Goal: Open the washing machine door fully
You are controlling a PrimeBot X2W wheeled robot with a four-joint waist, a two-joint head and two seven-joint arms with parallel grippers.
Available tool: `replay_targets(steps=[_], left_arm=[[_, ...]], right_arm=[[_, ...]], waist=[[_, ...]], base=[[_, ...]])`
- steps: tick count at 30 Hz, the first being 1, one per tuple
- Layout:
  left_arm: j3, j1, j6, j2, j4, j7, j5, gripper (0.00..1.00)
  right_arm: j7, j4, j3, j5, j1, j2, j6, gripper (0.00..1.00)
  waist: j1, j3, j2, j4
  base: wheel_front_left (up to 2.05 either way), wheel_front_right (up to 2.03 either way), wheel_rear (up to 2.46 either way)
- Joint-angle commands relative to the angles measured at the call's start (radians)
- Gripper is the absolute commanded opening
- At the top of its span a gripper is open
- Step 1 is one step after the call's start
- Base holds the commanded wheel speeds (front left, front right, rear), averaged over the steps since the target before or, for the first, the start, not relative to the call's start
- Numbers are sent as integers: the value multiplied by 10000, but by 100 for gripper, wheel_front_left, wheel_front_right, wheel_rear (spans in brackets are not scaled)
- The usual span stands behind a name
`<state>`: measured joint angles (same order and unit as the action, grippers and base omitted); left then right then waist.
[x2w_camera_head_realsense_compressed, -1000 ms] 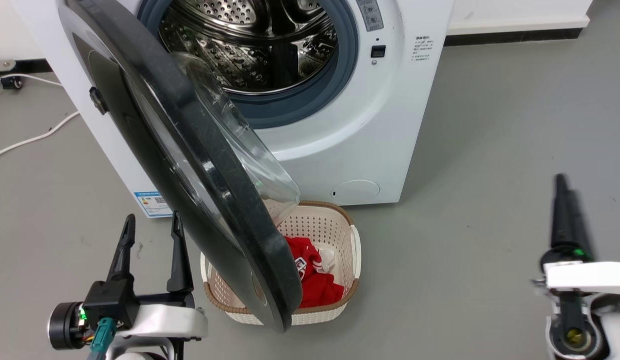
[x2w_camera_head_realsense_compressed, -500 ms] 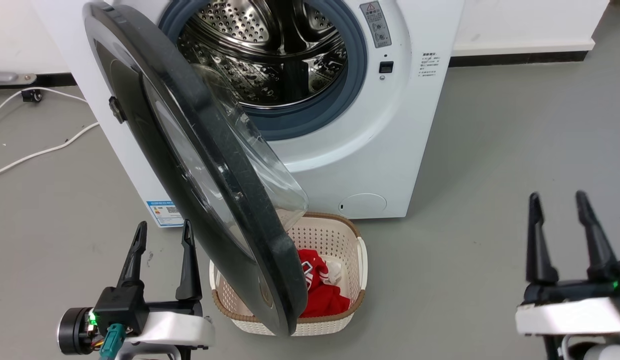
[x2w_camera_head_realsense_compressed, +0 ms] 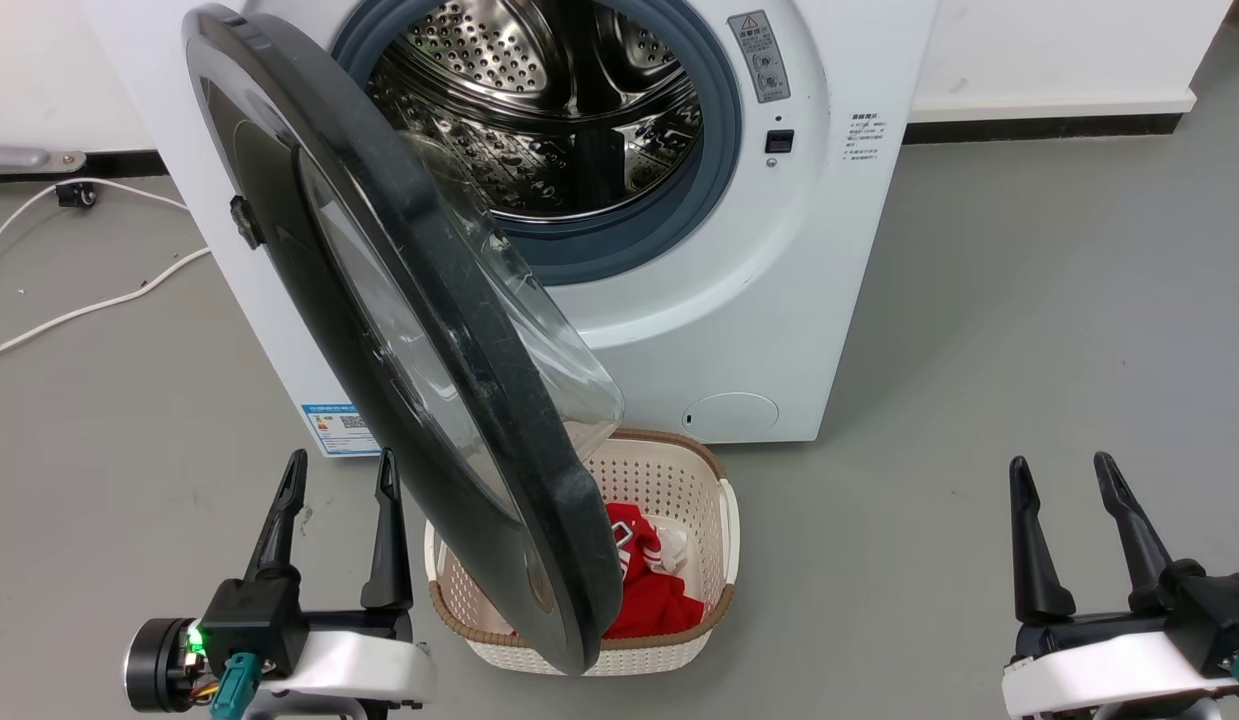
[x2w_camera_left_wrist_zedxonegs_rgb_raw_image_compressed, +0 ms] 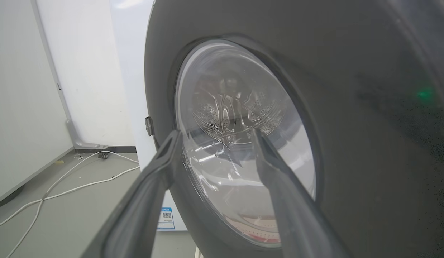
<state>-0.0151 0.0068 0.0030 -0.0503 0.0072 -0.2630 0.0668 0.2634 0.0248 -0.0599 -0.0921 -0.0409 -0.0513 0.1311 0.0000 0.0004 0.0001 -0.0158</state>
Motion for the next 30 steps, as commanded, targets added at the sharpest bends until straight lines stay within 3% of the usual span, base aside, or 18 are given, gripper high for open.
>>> replay_targets(steps=[1, 10, 11, 12, 13, 14, 22, 30], left_arm=[[6, 106, -10, 0, 15, -25, -22, 100], [6, 59, -37, 0, 29, -25, -82, 100], [11, 59, -39, 0, 27, -25, -79, 95], [11, 57, -47, 0, 22, -25, -75, 42], [5, 58, -58, 0, 9, -25, -80, 5], [7, 54, -67, 0, -17, -25, -90, 0], [121, -214, -45, 0, -815, -25, -214, 0], [309, -745, 8, -3, -3088, -23, -488, 0]], right_arm=[[11, 24, 7, -68, 32, 21, -7, 100], [12, 12, 60, -87, 73, 22, -7, 100], [12, 0, 65, -101, 69, 22, -7, 100], [12, -1, 70, -117, 67, 22, -7, 100], [12, -5, 67, -133, 64, 22, -7, 100], [12, -2, 69, -144, 61, 22, -7, 100], [12, 65, 56, -224, 108, 23, -7, 100], [12, 99, 64, -282, 136, 23, -7, 100]], waist=[[0, 4, -1, -5], [0, 9, -1, -20], [0, 10, -1, -21], [0, 9, -1, -18], [0, 10, -1, -16], [0, 12, -1, -15], [0, 62, -1, -1], [0, 90, -1, 21]], base=[[0, 0, 0], [0, 0, 0], [0, 0, 0], [0, 0, 0], [0, 0, 0], [0, 0, 0], [0, 0, 0], [0, 0, 0]])
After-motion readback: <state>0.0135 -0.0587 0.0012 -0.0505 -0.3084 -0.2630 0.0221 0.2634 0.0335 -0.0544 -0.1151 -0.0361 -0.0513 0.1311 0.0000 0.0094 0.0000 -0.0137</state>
